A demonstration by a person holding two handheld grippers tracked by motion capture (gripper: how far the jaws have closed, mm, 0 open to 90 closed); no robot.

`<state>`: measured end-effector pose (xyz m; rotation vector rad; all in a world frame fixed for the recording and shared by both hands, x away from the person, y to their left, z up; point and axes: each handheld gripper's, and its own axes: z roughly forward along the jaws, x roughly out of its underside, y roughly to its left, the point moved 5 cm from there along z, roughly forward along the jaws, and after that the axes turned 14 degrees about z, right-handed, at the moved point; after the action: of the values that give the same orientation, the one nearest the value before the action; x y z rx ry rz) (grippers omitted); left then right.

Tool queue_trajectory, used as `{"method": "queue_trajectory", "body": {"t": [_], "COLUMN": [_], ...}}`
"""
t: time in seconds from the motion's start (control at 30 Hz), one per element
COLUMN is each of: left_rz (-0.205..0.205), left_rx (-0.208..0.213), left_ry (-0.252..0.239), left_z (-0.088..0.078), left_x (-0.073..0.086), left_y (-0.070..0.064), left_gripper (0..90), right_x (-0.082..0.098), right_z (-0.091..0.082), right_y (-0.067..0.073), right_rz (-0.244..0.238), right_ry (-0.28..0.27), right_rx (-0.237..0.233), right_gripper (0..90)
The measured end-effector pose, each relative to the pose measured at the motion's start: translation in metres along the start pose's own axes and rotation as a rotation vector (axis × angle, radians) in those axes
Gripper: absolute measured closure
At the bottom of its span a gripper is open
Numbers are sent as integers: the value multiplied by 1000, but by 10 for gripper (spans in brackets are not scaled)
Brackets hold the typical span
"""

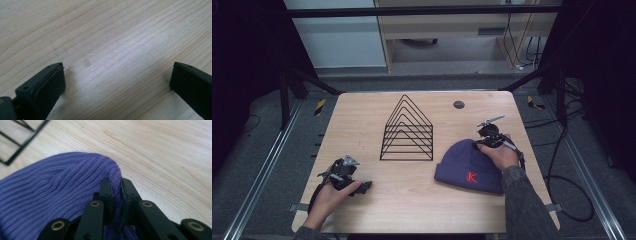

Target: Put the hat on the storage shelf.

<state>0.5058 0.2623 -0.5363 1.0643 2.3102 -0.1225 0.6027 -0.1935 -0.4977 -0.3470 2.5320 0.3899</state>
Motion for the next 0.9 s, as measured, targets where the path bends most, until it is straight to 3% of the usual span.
{"method": "queue_trajectory", "body": {"t": [0.13, 0.3, 0.5, 0.7, 0.9], "left_rz": [0, -13, -13, -9, -11], "left_rx": [0, -6, -6, -2, -3], "left_ry": [-1, -7, -5, -3, -3], "left_z": [0, 0, 0, 0, 0], "left_x": [0, 0, 0, 0, 0], "left_y": [0, -1, -2, -2, -2], "left_gripper": [0, 0, 0, 0, 0], "right_x": [-1, -2, 2, 3, -5], "right_z": [-27, -68, -109, -138, -151], "right_y": [9, 25, 40, 46, 42], "right_rz": [-20, -96, -104, -122, -131], "right_ry": [-56, -144, -236, -289, -322], "right_rx": [-29, -50, -103, -112, -101], "right_gripper": [812, 812, 815, 816, 817]}}
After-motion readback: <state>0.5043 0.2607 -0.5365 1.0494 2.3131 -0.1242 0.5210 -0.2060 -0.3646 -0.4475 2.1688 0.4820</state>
